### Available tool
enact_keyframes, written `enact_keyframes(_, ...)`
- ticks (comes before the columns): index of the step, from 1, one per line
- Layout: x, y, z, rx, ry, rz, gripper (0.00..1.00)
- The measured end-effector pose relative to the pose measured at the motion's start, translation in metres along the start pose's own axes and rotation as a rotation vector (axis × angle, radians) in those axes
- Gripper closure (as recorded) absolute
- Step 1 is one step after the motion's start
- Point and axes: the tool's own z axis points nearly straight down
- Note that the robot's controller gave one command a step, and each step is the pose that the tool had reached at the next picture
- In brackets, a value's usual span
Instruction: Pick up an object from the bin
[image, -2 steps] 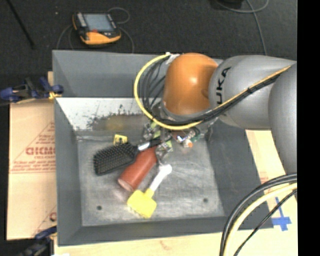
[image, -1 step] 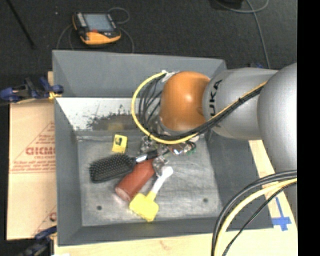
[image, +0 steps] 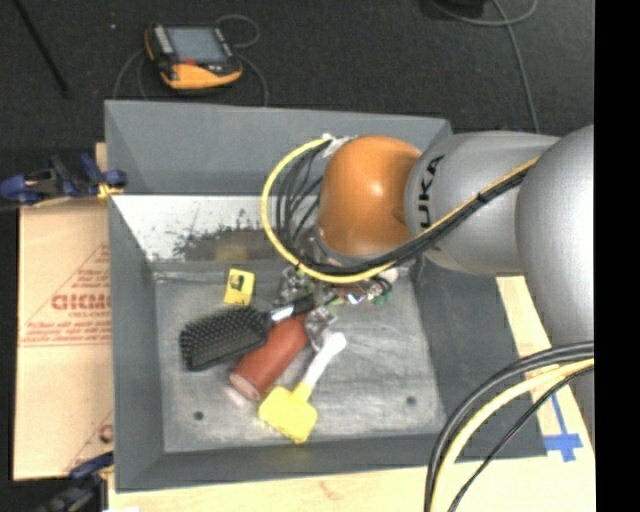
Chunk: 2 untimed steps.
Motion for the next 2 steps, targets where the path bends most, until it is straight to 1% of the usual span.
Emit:
enact_keyframes(1,0.003,-0.004,0.007,-0.004,-0.001,0.065,1.00)
enact_keyframes(2,-0.002,-0.014,0.009,-0.008,0.009,0.033,1.00)
